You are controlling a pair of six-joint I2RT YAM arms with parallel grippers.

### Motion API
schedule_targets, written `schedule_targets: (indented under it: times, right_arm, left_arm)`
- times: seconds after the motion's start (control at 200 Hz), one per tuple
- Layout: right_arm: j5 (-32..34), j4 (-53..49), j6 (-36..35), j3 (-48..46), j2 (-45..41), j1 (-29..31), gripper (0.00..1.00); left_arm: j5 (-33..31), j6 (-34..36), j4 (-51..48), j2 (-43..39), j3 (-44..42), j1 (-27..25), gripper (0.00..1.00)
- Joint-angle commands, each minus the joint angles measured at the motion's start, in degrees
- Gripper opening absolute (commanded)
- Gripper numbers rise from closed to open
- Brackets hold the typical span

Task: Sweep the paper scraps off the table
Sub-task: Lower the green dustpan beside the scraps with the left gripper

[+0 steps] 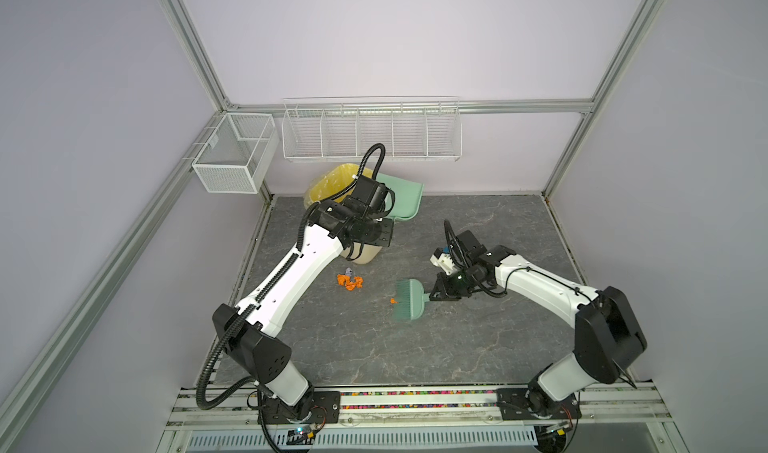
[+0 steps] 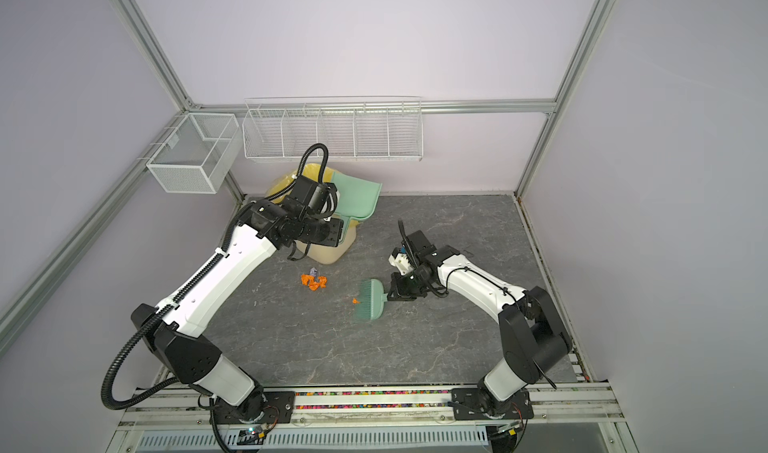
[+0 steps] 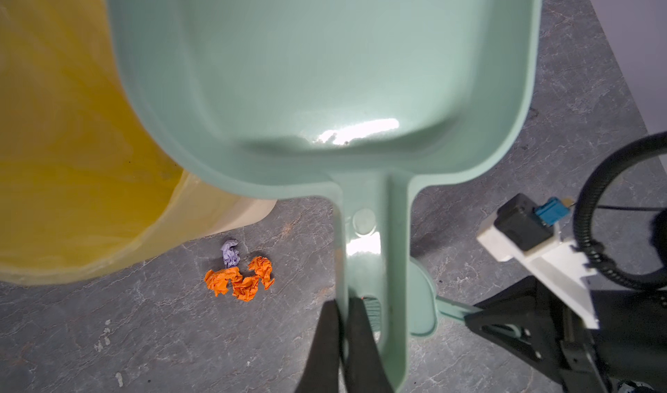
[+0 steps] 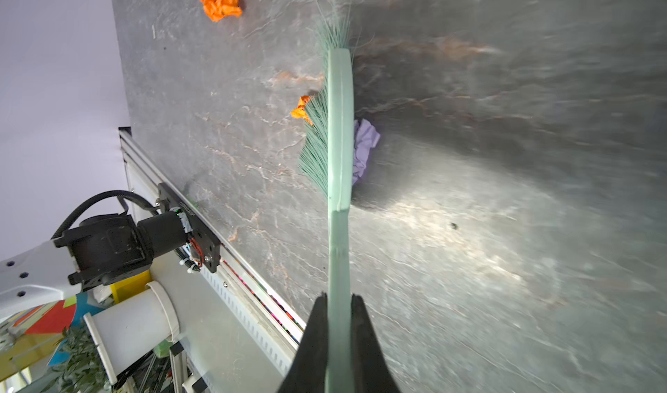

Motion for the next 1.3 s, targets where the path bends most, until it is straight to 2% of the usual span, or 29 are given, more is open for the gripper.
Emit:
schedule_targets:
  times: [0.0,0.165,0.47,0.57,0.7,0.86,1.155,1.295]
  right_arm:
    - [5.9,-8.1,-4.2,0.3,-2.0,-3.6,0.07]
    - [5.0,-11.0,-5.8,2.4,-4.3,-8.0,0.07]
    - [4.5,-12.2,-4.3,6.2,-8.7,-8.2,0.07]
    - [5.7,-12.3,-3.5,6.9,-9.8,-8.2,0.07]
    - [8.7,-13.2,-3.5,8.2,-9.8,-8.3,0.07]
    - [10.0,-13.4,-3.9,9.2,-10.2,-9.0,0.07]
    - [14.8,-14.9,-5.4,11.2,-12.1,-9.8,0.07]
    - [17.9,-19.9,-8.0,14.5,-11.5,-10.2,0.07]
  left_arm:
    - [0.9,-0.2,0.1,-1.8,-1.0,-0.3,0.00]
    - [0.8,-0.1,0.4,-2.3,-1.6,-0.3,0.00]
    - [1.5,-0.3,0.6,-3.2,-2.9,-0.3,0.00]
    - [1.9,-0.4,0.3,-3.4,-2.6,-0.3,0.00]
    - [7.4,-0.5,2.7,-4.8,-3.6,-0.9,0.00]
    - [3.9,-0.1,-1.5,-2.6,-2.8,-4.8,0.00]
    - [6.6,-3.6,2.0,-6.2,-12.0,-7.8,0.00]
    - [7.4,-4.9,0.6,-6.7,-14.6,-9.3,0.00]
